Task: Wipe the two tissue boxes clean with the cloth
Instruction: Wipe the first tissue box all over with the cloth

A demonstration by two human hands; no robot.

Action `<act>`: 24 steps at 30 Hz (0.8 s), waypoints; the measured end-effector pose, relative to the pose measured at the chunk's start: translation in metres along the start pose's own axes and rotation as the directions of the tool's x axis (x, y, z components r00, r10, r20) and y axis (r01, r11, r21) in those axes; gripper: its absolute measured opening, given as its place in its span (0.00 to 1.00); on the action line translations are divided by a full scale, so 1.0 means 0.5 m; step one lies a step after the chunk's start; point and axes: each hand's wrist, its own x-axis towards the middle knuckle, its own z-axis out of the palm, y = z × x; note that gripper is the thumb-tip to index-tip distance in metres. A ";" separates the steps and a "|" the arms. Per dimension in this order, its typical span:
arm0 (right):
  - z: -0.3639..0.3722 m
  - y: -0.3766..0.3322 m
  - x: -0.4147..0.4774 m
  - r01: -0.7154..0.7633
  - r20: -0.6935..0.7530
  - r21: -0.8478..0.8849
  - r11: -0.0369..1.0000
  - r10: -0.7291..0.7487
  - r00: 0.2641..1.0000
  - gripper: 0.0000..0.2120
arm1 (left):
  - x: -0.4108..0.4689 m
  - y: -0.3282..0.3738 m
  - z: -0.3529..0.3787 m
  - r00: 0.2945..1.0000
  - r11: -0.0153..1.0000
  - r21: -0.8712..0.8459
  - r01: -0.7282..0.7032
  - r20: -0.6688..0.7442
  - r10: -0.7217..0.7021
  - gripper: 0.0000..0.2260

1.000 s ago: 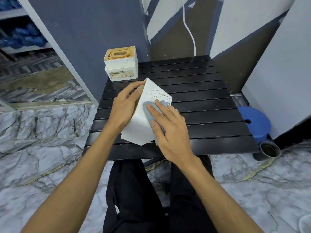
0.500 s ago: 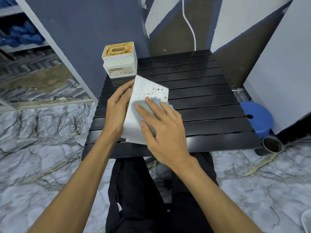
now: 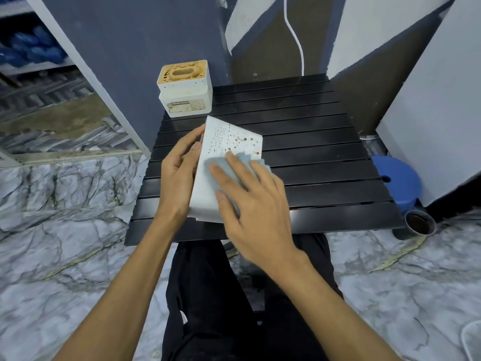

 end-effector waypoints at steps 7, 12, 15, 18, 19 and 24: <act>0.001 0.043 -0.008 -0.156 -0.046 0.083 0.984 0.160 0.986 0.21 | -0.009 0.012 0.017 0.999 0.999 0.025 -0.026 0.031 0.025 0.14; -0.001 0.002 -0.044 0.023 -0.025 0.027 0.999 -0.022 0.999 0.21 | -0.014 0.006 0.007 0.998 0.999 0.025 -0.043 0.042 0.041 0.14; -0.004 0.016 -0.009 -0.018 -0.029 0.015 1.000 0.018 0.999 0.21 | -0.021 0.005 0.005 0.998 0.999 0.023 -0.046 0.039 0.045 0.14; -0.005 0.042 0.008 -0.114 -0.042 0.035 0.993 0.115 0.992 0.21 | -0.025 0.009 0.010 0.999 0.998 0.033 -0.050 0.023 0.049 0.14; -0.005 0.044 0.002 -0.118 -0.044 0.040 0.992 0.119 0.992 0.21 | -0.025 0.011 0.012 0.999 0.998 0.036 -0.049 0.020 0.048 0.13; -0.003 -0.005 -0.047 0.036 -0.031 0.037 0.999 -0.035 0.999 0.21 | -0.023 0.011 0.011 0.999 0.999 0.022 -0.045 0.031 0.045 0.13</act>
